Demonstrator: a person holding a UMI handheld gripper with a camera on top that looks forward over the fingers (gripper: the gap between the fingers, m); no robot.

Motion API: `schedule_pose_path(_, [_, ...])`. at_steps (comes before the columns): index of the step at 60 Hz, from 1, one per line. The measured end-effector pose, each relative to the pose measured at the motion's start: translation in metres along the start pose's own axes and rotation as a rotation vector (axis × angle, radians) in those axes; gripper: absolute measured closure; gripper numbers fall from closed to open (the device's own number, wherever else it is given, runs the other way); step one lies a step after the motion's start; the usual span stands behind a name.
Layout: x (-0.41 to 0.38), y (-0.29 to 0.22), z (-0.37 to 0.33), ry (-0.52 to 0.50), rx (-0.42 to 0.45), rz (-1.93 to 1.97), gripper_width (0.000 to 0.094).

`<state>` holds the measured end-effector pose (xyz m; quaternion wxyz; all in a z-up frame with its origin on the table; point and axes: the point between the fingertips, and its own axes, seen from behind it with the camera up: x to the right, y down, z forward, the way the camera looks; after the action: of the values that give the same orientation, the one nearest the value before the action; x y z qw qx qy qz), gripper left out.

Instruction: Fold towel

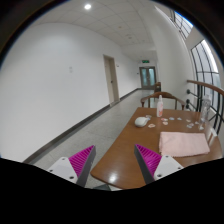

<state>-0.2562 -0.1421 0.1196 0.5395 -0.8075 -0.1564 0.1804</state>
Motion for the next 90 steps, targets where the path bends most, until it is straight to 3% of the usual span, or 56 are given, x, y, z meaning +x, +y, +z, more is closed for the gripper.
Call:
schedule_pose_path(8, [0.039, 0.002, 0.016, 0.067, -0.019, -0.020, 0.0148])
schedule_pose_path(20, [0.167, 0.007, 0.098, 0.257, -0.131, -0.042, 0.0172])
schedule_pose_path(30, [0.220, 0.031, 0.141, 0.311, -0.228, 0.001, 0.0266])
schedule_pose_path(36, [0.235, 0.048, 0.154, 0.322, -0.293, 0.003, 0.0372])
schedule_pose_path(39, [0.234, 0.047, 0.158, 0.300, -0.284, 0.004, 0.0488])
schedule_pose_path(45, [0.241, 0.045, 0.157, 0.323, -0.262, 0.020, 0.0862])
schedule_pose_path(51, [0.244, 0.043, 0.157, 0.327, -0.242, 0.020, 0.0925])
schedule_pose_path(56, [0.245, 0.038, 0.156, 0.320, -0.226, 0.046, 0.0933])
schedule_pose_path(60, [0.252, 0.014, 0.143, 0.323, -0.161, 0.043, 0.0934])
schedule_pose_path(71, [0.331, -0.046, 0.076, 0.427, -0.023, 0.061, 0.0925])
schedule_pose_path(78, [0.407, -0.025, 0.037, 0.543, -0.073, 0.087, 0.0922])
schedule_pose_path(87, [0.466, 0.038, 0.034, 0.577, -0.198, 0.167, 0.0909])
schedule_pose_path(89, [0.472, 0.045, 0.032, 0.576, -0.201, 0.187, 0.0875])
schedule_pose_path(90, [0.474, 0.047, 0.032, 0.576, -0.199, 0.197, 0.0786])
